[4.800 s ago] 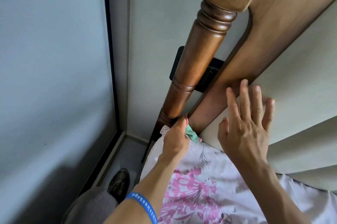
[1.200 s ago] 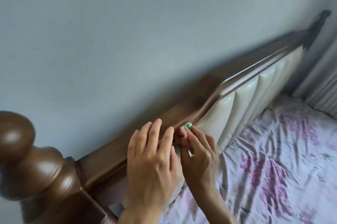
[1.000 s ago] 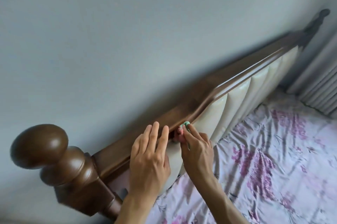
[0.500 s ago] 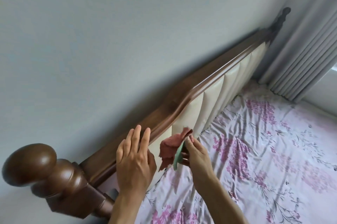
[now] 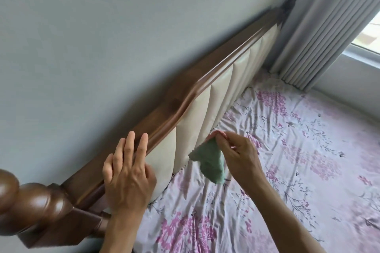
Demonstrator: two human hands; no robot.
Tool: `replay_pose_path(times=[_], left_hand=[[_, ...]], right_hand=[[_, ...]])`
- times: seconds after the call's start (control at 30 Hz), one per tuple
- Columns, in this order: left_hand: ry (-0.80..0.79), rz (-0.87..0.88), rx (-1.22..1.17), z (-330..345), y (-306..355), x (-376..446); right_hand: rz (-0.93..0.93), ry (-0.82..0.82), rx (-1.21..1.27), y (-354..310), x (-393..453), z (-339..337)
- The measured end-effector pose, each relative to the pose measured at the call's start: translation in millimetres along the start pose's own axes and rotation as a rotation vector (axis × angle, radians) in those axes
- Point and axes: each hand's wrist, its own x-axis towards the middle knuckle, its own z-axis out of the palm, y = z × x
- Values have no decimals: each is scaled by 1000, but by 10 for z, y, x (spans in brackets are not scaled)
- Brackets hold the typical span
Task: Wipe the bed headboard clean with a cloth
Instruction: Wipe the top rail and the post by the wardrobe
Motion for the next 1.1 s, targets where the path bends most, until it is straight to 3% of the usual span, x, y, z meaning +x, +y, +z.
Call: replay_pose_path(times=[0.2,0.43,0.5,0.6,0.63,0.73,0.87,0.93,1.0,1.07,1.1], left_hand=[[135,-69,43,131,97,22],[3,-119,-57,-89,205,41],[17,-228,-214,-225,327,50],[89,-361,-648,-458,745,-301],[34,-371,-775,-557,971,-580],[-453,-476,-1107,-726,1734,-1430],[-958,-916,-1448,-812,2715,-2243],[-1014,-1099,-1737,-878,3037,-2466],[-998,-1129,-1869,-1007,3313,-2613],[-976,-1016,-1746,-1159,3539,-2719],[-944,-902,-1576,-1201,3592,-2753]], right_hand=[[7,-33,105,204,26,-132],[-37,-144,82,455,-326,-394],[-41,-175,80,522,-462,-511],[-59,-180,114,687,-687,-698],[-68,-195,122,735,-791,-797],[-140,-222,144,855,-1106,-1153],[-378,-274,74,1140,-1689,-1905],[-457,-335,-16,1369,-2022,-2171],[-488,-396,-63,1562,-2327,-2421],[-451,-463,-43,1646,-2539,-2685],[-425,-493,-27,1665,-2587,-2789]])
